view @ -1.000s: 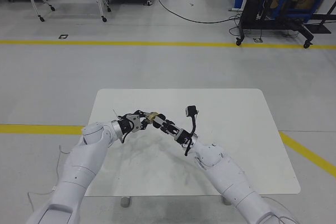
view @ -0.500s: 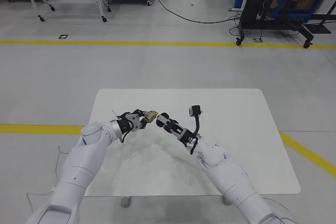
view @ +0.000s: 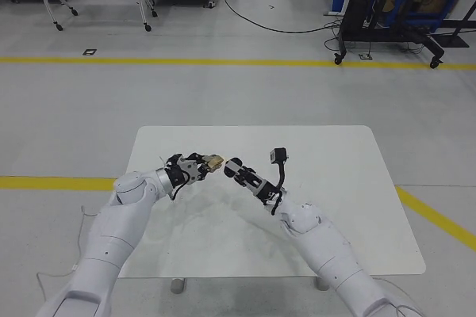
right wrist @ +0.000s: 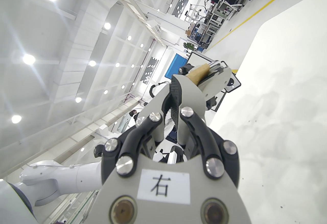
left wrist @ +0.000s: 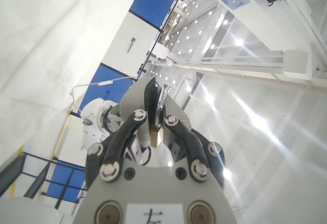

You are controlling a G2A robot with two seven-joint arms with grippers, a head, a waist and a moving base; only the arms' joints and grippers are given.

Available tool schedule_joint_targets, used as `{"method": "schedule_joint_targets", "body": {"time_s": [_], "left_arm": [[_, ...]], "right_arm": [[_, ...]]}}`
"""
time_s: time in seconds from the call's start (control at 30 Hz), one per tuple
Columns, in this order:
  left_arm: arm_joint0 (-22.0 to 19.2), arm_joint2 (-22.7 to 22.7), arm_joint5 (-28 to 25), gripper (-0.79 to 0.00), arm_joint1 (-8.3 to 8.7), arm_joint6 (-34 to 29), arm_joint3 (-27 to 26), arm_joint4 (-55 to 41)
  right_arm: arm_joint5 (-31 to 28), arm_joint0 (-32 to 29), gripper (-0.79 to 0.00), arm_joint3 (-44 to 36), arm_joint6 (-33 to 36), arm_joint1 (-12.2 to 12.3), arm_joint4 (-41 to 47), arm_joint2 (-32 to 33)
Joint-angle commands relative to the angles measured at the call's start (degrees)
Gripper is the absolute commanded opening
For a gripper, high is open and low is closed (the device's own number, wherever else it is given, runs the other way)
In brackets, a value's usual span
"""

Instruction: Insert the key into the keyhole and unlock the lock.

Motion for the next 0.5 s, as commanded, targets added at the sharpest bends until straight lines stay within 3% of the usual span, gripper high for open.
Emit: {"method": "schedule_joint_targets", "body": {"time_s": [0.0, 0.33, 0.47], "left_arm": [[0.4, -0.4, -2.2, -0.785, 0.09, 1.4, -0.9, 0.8], [3.3, -1.3, -9.8, -0.785, 0.62, 6.3, -6.5, 5.9], [3.9, -1.3, -9.1, -0.785, 0.63, 4.8, -7.3, 4.7]], "right_arm": [[-0.3, -0.4, 0.0, -1.5, 0.2, 0.4, -2.2, 1.0], [-0.1, -0.6, 0.0, -1.6, 0.2, 0.4, -1.7, 0.9], [11.6, -1.9, 0.0, -2.9, 13.0, -0.1, 20.5, -0.1]]}}
